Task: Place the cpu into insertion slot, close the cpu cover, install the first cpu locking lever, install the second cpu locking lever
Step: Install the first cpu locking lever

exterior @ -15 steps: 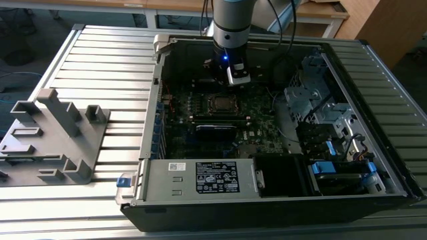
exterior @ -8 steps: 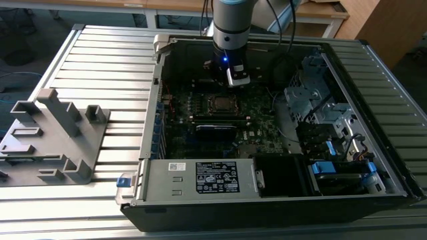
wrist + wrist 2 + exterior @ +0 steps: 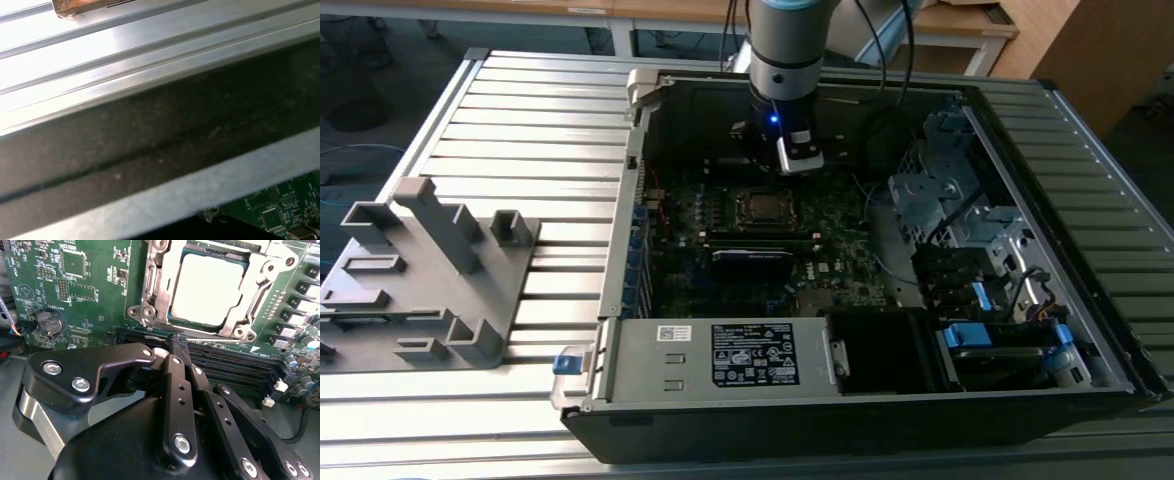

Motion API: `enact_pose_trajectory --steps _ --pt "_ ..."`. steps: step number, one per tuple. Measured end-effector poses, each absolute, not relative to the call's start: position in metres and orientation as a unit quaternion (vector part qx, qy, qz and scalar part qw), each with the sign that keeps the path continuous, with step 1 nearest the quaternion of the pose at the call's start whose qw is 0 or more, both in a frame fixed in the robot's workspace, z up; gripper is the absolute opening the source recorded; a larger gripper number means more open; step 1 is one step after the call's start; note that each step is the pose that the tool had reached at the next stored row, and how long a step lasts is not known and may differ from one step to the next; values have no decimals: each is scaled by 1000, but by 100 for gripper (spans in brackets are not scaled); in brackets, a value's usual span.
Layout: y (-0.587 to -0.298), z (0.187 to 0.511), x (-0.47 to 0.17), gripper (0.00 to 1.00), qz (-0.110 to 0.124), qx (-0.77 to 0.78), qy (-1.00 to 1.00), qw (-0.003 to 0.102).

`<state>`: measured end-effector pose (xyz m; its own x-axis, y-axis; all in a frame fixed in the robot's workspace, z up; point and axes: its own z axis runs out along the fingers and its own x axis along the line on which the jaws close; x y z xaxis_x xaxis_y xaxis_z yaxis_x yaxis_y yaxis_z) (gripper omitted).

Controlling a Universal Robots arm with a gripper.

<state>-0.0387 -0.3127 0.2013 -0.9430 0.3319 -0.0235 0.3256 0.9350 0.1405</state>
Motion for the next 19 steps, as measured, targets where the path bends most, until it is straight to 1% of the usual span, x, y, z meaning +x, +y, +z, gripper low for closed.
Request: enact_pose_trajectory --steps 19 --pt "-310 199 -39 11 67 178 981 26"
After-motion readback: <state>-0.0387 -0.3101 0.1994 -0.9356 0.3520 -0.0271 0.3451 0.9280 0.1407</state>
